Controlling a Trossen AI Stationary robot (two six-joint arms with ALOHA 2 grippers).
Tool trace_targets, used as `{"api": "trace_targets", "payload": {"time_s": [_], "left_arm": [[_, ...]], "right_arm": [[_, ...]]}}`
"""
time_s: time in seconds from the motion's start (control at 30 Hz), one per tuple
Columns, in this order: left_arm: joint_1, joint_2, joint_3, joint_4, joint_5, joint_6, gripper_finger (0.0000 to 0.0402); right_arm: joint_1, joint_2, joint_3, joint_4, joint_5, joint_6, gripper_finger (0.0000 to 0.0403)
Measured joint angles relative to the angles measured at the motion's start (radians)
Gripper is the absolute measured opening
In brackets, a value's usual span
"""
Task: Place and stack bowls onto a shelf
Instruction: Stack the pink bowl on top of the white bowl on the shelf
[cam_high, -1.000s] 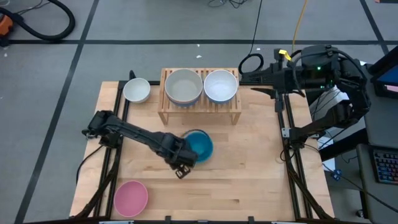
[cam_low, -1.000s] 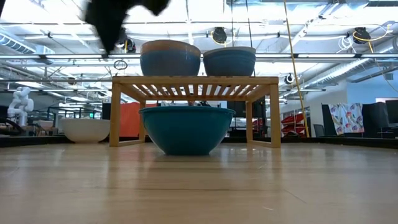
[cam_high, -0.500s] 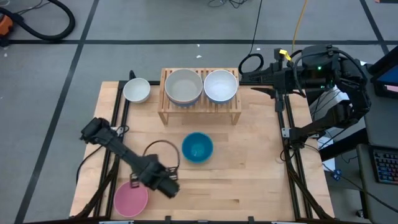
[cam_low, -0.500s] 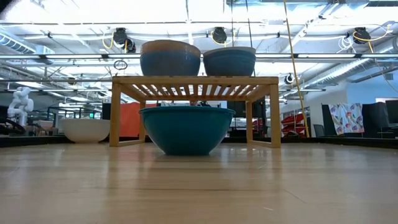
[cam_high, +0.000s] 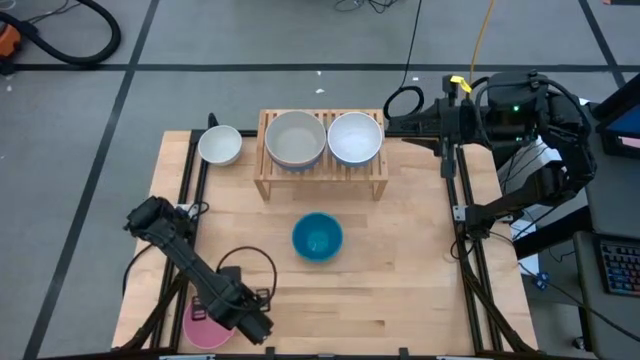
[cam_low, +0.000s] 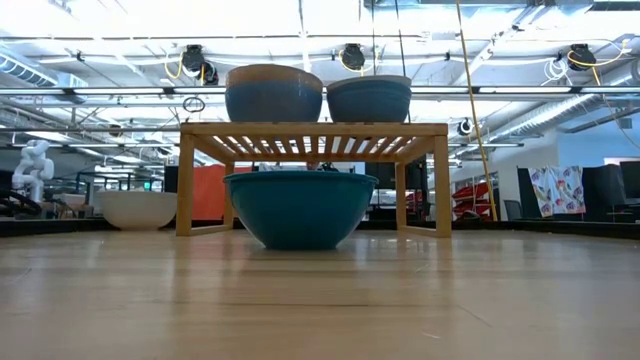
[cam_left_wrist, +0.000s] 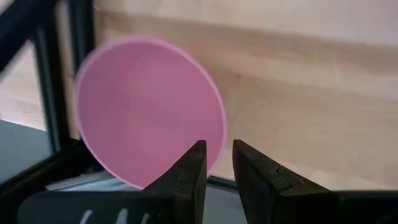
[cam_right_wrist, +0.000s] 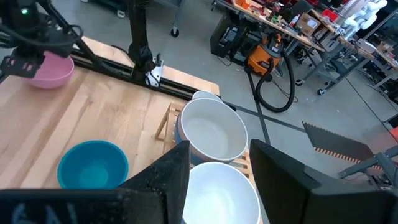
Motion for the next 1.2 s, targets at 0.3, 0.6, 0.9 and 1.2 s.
{"api": "trace_targets", "payload": {"time_s": [0.3, 0.6, 0.9, 1.2], "left_arm": [[-0.039, 0.078, 0.0, 0.088, 0.038, -0.009, 0.0082], [-0.036, 0.121, 0.0, 0.12, 0.059, -0.007, 0.0081], [-0.046, 0.176, 0.0, 0.115, 0.095, 0.009, 0.0081], [-0.073, 0.216, 0.0, 0.114, 0.06, 0.107, 0.0081]], "right_arm": [[0.0, 0.0, 0.0, 0.039, 0.0, 0.0, 0.016], [0.0, 0.0, 0.0, 0.043, 0.0, -0.002, 0.016], [0.0, 0.0, 0.0, 0.043, -0.001, -0.003, 0.016], [0.0, 0.0, 0.0, 0.042, -0.001, -0.007, 0.016]]}}
